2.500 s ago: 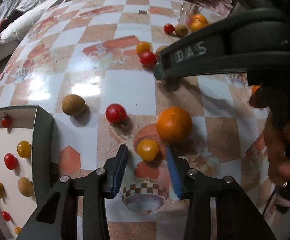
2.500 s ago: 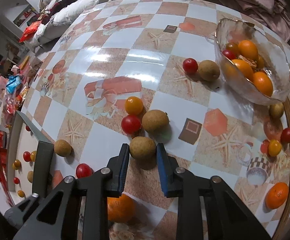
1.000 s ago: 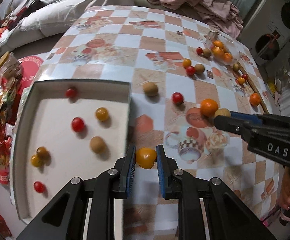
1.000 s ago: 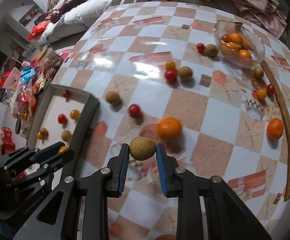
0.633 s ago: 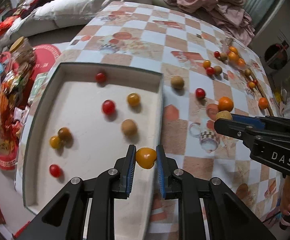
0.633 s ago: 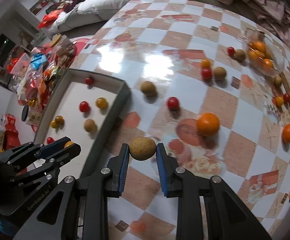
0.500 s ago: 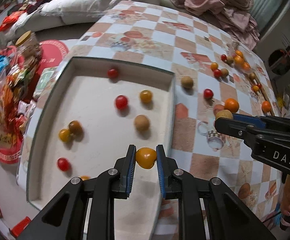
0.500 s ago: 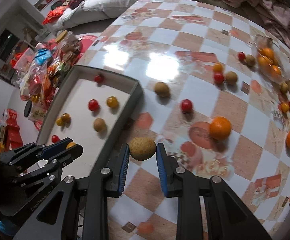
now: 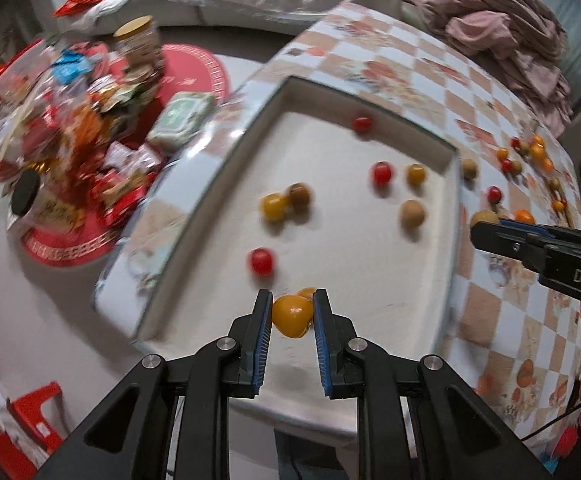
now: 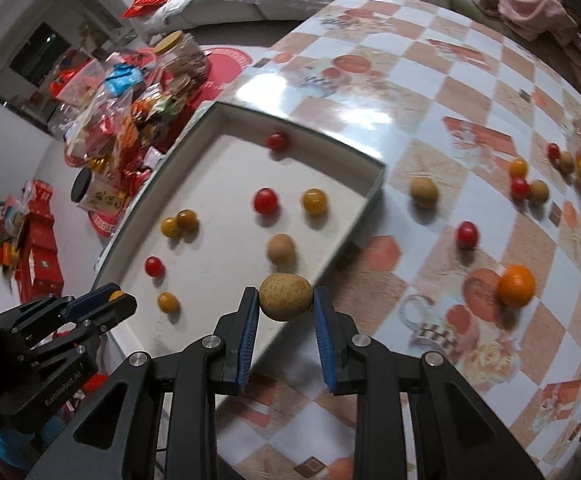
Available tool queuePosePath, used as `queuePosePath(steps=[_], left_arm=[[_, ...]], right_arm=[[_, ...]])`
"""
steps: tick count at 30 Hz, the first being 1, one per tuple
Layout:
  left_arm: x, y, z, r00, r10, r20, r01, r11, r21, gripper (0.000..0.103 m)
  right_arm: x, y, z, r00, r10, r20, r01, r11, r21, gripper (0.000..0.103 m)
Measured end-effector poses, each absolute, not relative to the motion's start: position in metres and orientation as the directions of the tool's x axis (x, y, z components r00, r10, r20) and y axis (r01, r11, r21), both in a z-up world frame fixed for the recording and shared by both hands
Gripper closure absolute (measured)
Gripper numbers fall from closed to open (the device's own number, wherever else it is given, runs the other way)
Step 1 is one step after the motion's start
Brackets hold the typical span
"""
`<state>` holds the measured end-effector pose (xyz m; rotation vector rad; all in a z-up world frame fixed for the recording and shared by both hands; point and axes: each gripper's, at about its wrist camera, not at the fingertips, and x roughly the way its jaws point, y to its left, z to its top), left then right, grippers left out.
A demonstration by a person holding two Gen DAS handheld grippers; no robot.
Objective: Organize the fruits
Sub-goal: 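Carry both held fruits over the white tray and lower them, then open the left tool and then the right tool to drop the fruits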
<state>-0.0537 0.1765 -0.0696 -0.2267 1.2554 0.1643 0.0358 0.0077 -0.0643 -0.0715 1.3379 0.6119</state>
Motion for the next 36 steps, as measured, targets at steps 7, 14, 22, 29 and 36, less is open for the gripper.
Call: queuePosePath(steps=[7,14,22,29,36], left_arm=[[-0.064,0.201,-0.084,0.277,0.020,-0.961,-0.301,0.951,-0.067,0.081],[-0.061,0.208,-0.101,0.260,0.029,-0.965,-0.318,0.946,-0.057,0.081],[-0.059,0.212,-0.115,0.238,0.038,-0.970,-0.324,0.945,-0.043,0.081],[-0.059,0.212,-0.124,0.228,0.037,-0.973,-0.320,0.947,-0.039,0.081],[-0.058,0.209,-0.126,0.240,0.059,-0.969,-0.297,0.955,-0.016,0.081]], right_arm=[[0.024,0.035,-0.075,0.051,0.373,-0.926,-0.494,0.815,0.302,0.073],[0.022,0.051,-0.084,0.034,0.352,-0.935,-0.517,0.807,0.285,0.073],[0.024,0.071,-0.099,0.029,0.321,-0.946,-0.549,0.796,0.253,0.073],[0.023,0.081,-0.108,0.032,0.302,-0.953,-0.565,0.792,0.232,0.073],[0.025,0.084,-0.117,0.048,0.279,-0.959,-0.561,0.802,0.206,0.073]])
